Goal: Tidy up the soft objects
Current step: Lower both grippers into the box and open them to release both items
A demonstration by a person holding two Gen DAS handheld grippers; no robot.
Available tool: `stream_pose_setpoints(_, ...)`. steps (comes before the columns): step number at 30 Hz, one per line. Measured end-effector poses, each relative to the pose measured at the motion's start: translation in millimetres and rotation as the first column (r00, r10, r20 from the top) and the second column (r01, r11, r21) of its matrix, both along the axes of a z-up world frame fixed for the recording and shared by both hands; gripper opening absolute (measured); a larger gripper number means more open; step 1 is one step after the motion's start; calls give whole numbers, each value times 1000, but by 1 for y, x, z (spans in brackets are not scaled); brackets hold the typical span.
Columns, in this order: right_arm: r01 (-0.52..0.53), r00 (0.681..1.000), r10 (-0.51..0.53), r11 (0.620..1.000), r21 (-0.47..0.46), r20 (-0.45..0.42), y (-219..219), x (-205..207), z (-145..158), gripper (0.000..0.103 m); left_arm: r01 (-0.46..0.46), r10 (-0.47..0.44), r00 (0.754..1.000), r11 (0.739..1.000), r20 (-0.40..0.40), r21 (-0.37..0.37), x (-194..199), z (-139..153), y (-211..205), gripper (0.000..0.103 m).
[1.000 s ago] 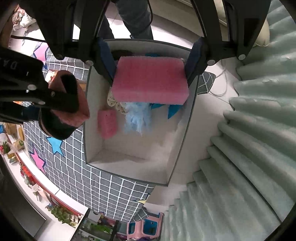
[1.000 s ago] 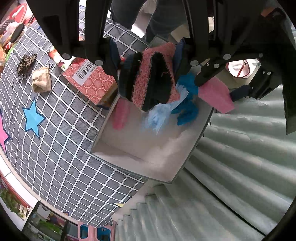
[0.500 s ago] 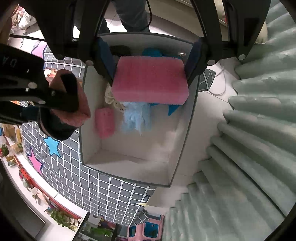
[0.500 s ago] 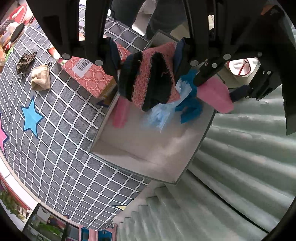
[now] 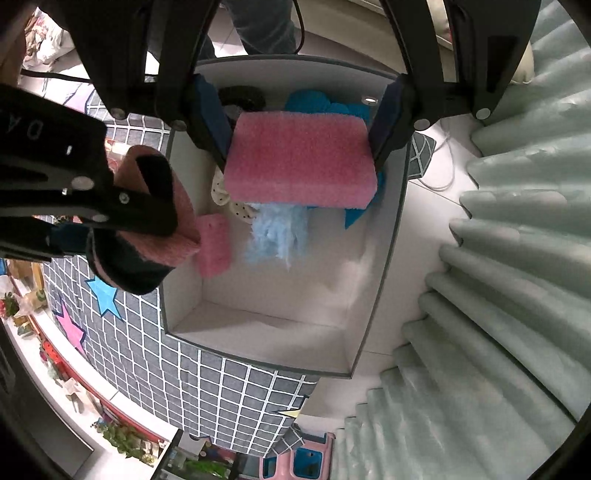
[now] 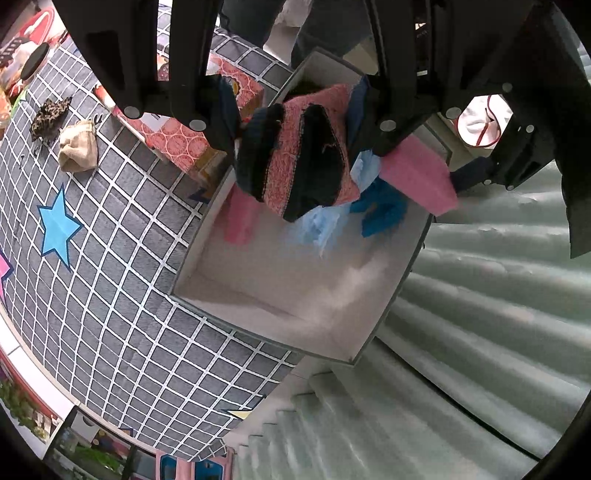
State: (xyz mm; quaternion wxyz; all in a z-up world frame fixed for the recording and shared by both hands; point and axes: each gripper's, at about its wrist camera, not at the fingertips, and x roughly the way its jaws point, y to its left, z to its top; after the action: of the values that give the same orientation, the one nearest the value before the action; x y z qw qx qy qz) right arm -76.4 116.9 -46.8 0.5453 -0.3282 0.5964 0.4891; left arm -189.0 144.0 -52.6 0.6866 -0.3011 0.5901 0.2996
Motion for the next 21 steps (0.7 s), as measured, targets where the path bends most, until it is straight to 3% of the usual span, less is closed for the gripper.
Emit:
stream_pose_setpoints(11,10,999,-11,1000,-18,-30,6,2,-11,50,17,-17,1000,1000,19,-7,8,-4,2,73)
stream_pose_setpoints(13,5,999,-5,1000,-6,-33,5,2,-9,51,36,-36,999,999,17,-13,10,-5,0,78)
stream_pose_setpoints(14,3,1000,-3,1000,-1,-28,4,3,-8,53,45,-44,999,999,14,-14,10,-5,-1,81)
stream_pose_setpoints(16,2,1000,-2,1000,8,-28,4,4,-5,73,52,-52,999,999,8,-12,12,-5,-3,81)
stream_pose_setpoints(21,11,1000,-11,1000,27,-21,3,9,0,75,56,-56,998,998,19,-8,12,-4,-5,87)
